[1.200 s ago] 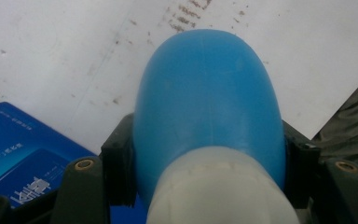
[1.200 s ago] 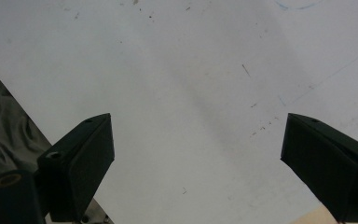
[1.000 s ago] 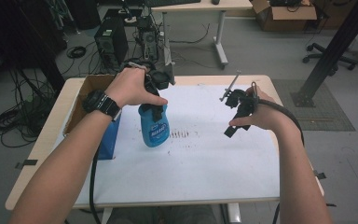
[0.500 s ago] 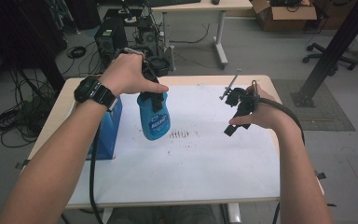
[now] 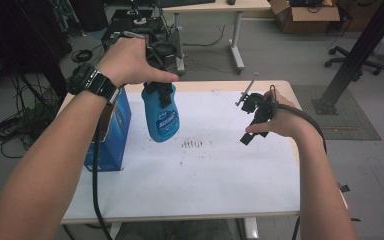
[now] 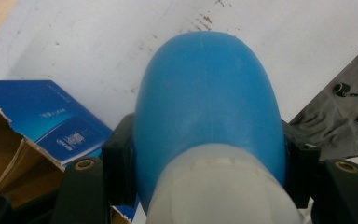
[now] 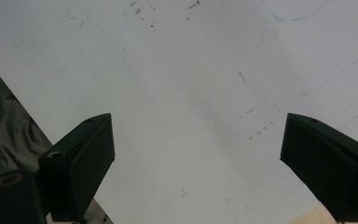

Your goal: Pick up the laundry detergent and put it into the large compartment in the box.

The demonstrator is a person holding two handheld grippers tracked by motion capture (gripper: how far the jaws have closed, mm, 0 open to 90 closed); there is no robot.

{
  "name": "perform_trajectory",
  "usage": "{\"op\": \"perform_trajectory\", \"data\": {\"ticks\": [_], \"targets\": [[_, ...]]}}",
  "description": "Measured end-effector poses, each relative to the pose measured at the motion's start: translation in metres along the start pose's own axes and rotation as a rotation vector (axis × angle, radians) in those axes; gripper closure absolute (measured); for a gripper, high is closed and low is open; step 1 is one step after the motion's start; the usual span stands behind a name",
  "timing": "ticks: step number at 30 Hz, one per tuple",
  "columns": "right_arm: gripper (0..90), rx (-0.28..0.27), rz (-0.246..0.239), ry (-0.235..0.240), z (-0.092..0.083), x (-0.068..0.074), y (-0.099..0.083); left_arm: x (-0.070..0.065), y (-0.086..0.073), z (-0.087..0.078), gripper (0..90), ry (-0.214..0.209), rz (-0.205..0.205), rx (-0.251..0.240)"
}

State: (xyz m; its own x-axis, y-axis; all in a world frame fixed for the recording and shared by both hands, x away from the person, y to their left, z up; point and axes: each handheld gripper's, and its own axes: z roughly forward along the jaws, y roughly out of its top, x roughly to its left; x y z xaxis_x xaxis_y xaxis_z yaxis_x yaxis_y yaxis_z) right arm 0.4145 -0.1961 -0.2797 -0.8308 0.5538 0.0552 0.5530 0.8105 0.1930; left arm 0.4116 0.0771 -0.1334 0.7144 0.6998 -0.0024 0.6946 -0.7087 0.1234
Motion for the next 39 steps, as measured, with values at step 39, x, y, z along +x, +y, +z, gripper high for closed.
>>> {"op": "perform_trajectory", "data": {"ticks": [39], "targets": [[9.9,-0.003,0.003,0.006,0.003,-0.007,-0.002,0.025,-0.011,-0.074,37.6,0.028,-0.252,-0.03]]}}
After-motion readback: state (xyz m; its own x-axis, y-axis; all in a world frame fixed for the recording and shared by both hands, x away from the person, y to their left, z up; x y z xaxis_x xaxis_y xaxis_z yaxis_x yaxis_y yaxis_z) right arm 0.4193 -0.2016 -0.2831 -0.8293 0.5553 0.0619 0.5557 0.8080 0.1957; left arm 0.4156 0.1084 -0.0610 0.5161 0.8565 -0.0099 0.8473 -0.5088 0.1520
